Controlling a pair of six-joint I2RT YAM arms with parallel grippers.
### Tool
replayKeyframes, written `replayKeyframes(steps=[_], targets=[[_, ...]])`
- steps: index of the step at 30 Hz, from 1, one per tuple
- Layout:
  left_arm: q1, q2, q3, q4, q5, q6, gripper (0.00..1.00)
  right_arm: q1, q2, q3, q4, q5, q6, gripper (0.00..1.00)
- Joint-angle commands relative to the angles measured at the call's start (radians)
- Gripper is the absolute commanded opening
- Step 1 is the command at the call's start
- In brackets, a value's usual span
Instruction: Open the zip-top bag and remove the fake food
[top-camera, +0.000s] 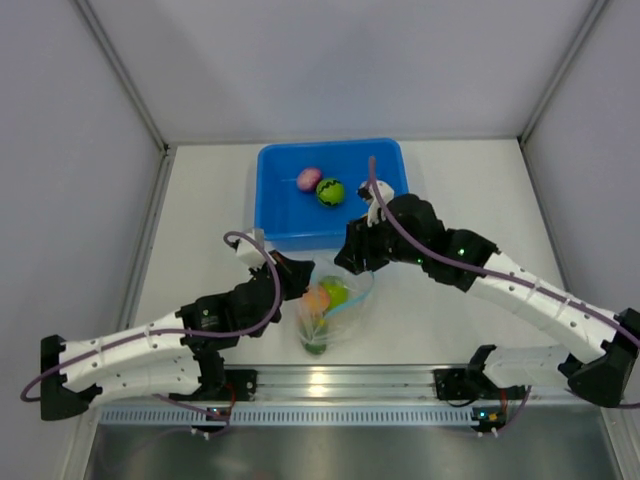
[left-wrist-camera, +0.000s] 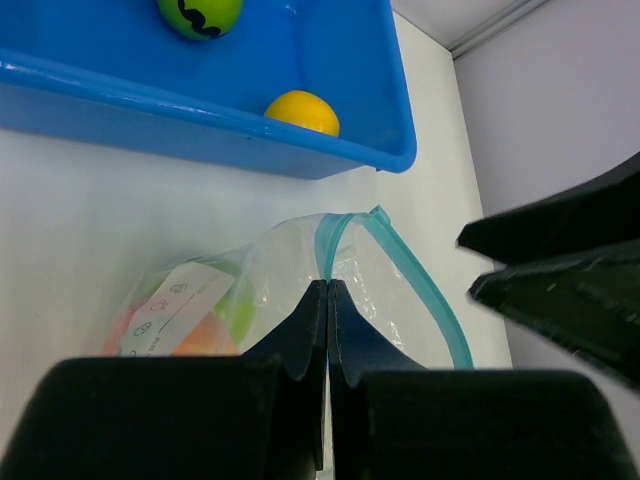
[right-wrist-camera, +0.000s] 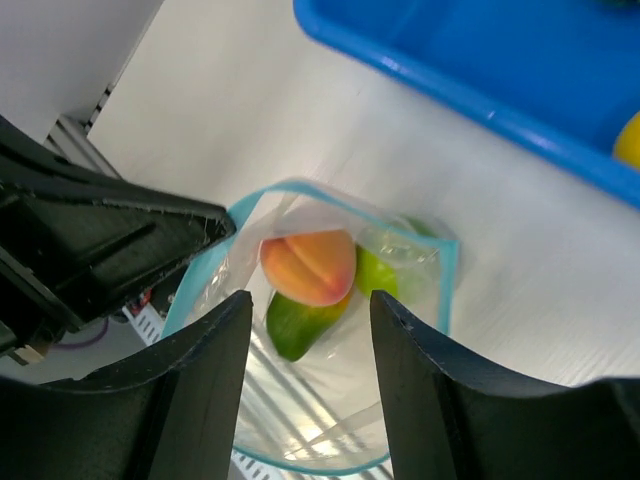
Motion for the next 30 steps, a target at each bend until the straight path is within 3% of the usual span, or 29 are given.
replayKeyframes(steps=[1, 17, 30], targets=[[-0.004, -0.021, 0.034, 0.021, -0.012, -0.009, 0.0, 0.084, -0.044, -0.079, 0.122, 0.084, 0.134, 0.51], [-0.004, -0.06, 0.007, 0.02, 0.004, -0.014, 0.0, 0.275, 0.143, -0.196, 0.299, 0.261, 0.312, 0.47], [-0.004, -0.08, -0.024, 0.018, -0.004, -0.015, 0.0, 0.322, 0.29, -0.218, 0.388, 0.321, 0.381, 0.58]])
